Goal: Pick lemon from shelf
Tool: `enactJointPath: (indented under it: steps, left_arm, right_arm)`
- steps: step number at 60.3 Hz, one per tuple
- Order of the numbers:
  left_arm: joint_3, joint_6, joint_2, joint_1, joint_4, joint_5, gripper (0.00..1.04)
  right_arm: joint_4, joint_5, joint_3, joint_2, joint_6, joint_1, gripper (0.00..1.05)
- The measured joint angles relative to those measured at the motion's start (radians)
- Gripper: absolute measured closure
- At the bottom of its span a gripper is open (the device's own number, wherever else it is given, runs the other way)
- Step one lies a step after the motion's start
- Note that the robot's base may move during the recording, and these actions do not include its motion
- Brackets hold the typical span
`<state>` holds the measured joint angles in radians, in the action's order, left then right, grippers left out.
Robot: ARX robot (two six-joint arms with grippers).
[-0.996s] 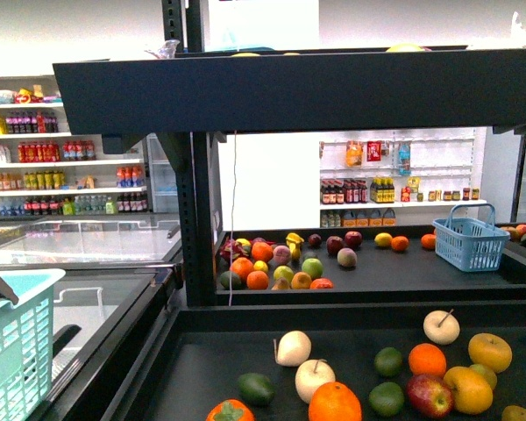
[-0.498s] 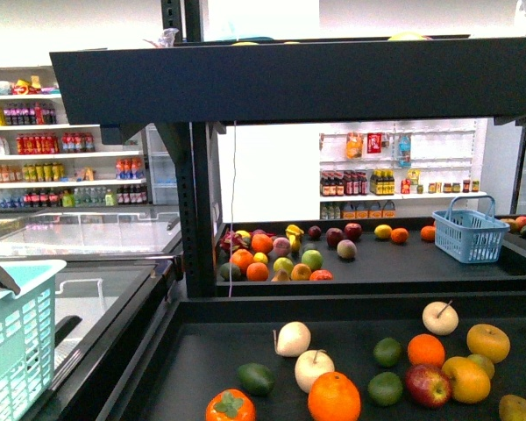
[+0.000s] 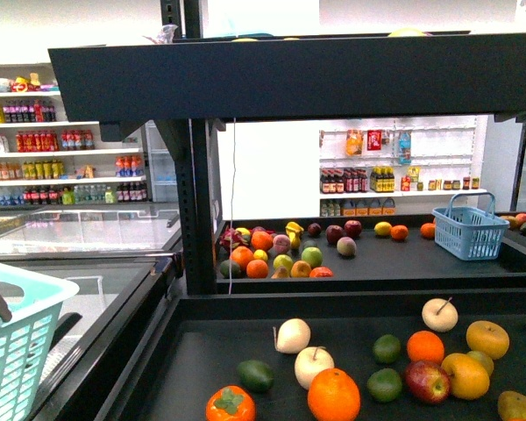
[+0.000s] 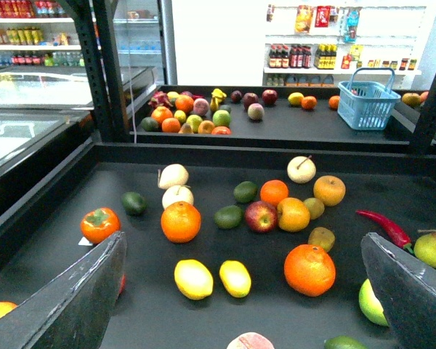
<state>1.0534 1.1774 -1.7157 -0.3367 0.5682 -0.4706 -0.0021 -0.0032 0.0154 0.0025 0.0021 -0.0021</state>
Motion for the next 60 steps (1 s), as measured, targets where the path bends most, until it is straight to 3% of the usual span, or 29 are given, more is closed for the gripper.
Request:
enactJointPath:
  steps: [10,16,28,50,60]
  left_arm:
    - [-0.082,-0.085,0.104,0.011,-0.02,-0.123,0.97]
    - [-0.148,-0.169,0.194,0.042,-0.04,-0.234,0.98]
    - [-0.247,-0.259,0.294,0.113,-0.05,-0.36,0.98]
    - [-0.327,-0.305,0.349,0.293,-0.037,-0.473,0.98]
    - [-0.327,-0.341,0.352,0.401,-0.04,-0.473,0.98]
  right_arm:
    - [0.0,0.0,0.0,0.0,0.0,0.0,0.07]
    - [0.0,0.0,0.0,0.0,0.0,0.0,0.07]
    - [0.0,0.0,0.0,0.0,0.0,0.0,0.07]
    - [0.0,0.0,0.0,0.0,0.0,0.0,0.07]
    - [0.0,0.0,0.0,0.0,0.0,0.0,0.07]
